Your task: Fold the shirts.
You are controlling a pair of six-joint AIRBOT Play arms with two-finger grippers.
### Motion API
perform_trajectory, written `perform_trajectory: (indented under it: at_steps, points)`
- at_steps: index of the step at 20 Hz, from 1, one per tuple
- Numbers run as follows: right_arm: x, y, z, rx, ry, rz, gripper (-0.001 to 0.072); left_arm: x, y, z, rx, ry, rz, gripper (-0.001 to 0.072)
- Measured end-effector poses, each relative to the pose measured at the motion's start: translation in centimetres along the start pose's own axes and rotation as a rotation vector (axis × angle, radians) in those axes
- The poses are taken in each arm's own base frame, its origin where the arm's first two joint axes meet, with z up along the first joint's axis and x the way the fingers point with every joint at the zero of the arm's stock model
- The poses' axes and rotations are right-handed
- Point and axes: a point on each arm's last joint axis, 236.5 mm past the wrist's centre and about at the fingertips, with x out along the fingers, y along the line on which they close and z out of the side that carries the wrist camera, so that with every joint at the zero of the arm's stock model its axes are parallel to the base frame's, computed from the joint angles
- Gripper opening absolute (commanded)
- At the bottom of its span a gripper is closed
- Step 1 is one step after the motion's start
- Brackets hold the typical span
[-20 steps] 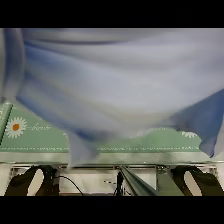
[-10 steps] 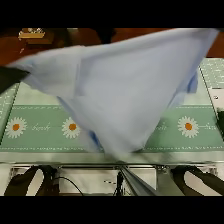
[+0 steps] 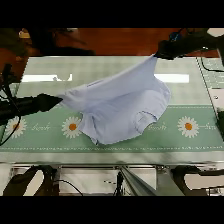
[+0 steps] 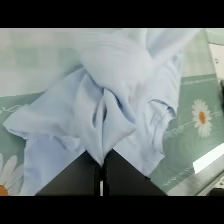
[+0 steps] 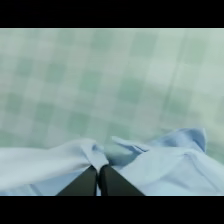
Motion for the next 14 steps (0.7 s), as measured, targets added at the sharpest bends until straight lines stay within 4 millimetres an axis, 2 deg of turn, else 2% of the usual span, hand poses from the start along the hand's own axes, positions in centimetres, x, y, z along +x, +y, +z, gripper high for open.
perform_trajectory:
  at_steps: [3,4,7,9,10,12,14]
  points:
    - [0.5,-1.8,-0.8,-0.015,0.037,-0.054,0.0417,0.7,1.1,-0.5,0.004,0.012,0.010,0.0020]
    - [0.2,-3.2,-1.9,-0.021,0.083,-0.096,0.0417,0.9,1.4,-0.7,0.002,0.017,0.013,0.0020]
    - [-2.4,-9.6,-6.7,0.005,0.276,-0.261,0.0418,1.3,2.0,-0.9,-0.006,0.026,0.017,0.0020]
    - [-4.1,-12.1,-10.1,0.088,0.367,-0.281,0.0434,1.6,2.3,-1.0,-0.013,0.033,0.019,0.0021]
    - [-4.6,-12.8,-12.0,0.143,0.399,-0.266,0.0435,1.7,2.5,-1.1,-0.016,0.037,0.019,0.0020]
    - [-4.8,-12.7,-15.7,0.243,0.434,-0.200,0.0535,1.8,2.7,-1.1,-0.022,0.042,0.019,0.0020]
    - [-4.2,-12.3,-19.5,0.323,0.457,-0.146,0.0538,2.0,2.8,-1.3,-0.027,0.048,0.020,0.0020]
